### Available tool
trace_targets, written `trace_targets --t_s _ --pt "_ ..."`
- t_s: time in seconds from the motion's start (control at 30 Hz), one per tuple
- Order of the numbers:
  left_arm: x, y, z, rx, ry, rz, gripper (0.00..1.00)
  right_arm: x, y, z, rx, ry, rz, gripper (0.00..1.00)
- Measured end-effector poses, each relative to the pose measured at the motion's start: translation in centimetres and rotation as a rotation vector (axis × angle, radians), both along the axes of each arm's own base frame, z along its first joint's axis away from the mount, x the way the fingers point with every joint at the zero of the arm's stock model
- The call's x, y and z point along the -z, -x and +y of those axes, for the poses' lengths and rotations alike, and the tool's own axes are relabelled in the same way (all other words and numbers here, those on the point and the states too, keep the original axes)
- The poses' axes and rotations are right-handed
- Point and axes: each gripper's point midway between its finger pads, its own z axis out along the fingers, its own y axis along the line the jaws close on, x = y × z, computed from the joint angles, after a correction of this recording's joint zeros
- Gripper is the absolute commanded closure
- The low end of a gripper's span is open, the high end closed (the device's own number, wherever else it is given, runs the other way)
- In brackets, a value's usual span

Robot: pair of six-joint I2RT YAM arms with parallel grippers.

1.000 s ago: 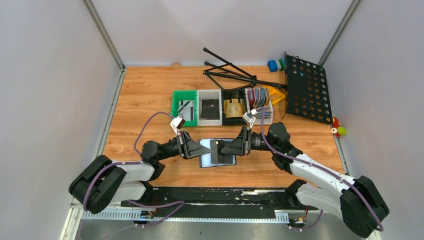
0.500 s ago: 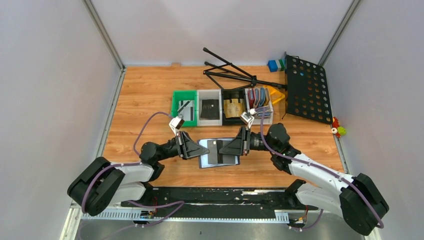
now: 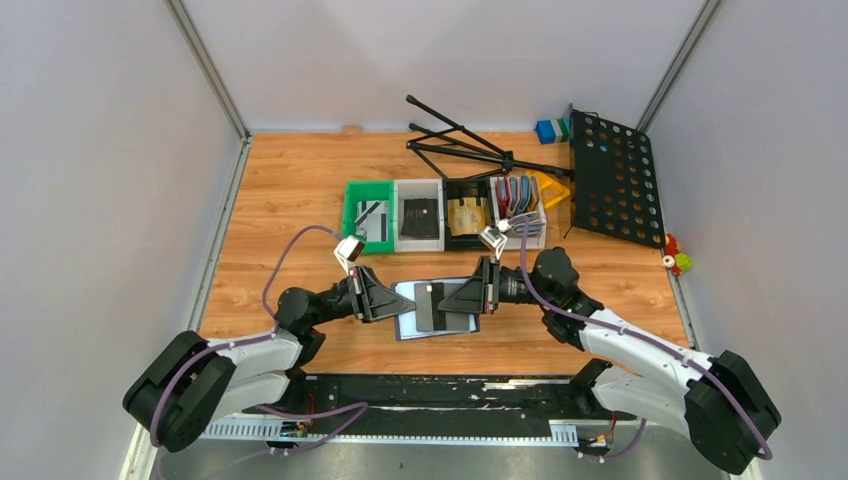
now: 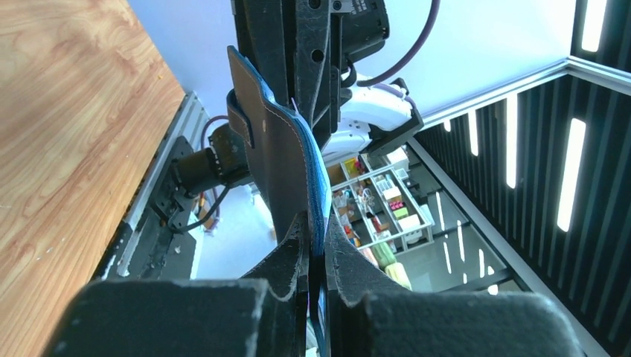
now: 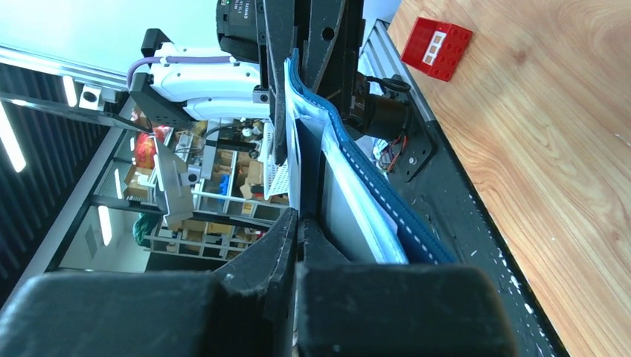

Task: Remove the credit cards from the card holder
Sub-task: Remove the credit card from the card holder, then place the credit card in the storage box.

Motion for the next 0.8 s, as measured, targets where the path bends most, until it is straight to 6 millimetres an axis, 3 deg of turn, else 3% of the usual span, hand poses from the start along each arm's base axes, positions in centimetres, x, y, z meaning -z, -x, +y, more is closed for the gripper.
trace_targets --t_s 0.13,0.27,0.47,0.63,0.8 --pt "0.7 -0.5 0.4 -0.029 -0.033 0.005 1.00 0.6 -0.4 -0.9 0.035 0.051 -0.012 1.00" --pt "1.8 -1.6 1.2 -0.093 -0.090 0.006 1.00 1.5 -2.5 -2.6 0.130 0.135 -0.022 1.00" --pt "6.6 -3.1 2.1 -0.195 -0.357 0.027 1.00 2.4 -5.4 -4.2 0.247 0.283 -0.058 1.00" --pt "9.3 -3.7 3.1 -0.234 -0.546 0.021 1.00 2.3 -8.1 -3.6 0.272 0.362 -0.094 1.00" --pt "13.6 -3.3 4.6 -0.233 -0.735 0.080 1.00 4.1 -12.3 -2.2 0.290 0.468 -0.087 1.00"
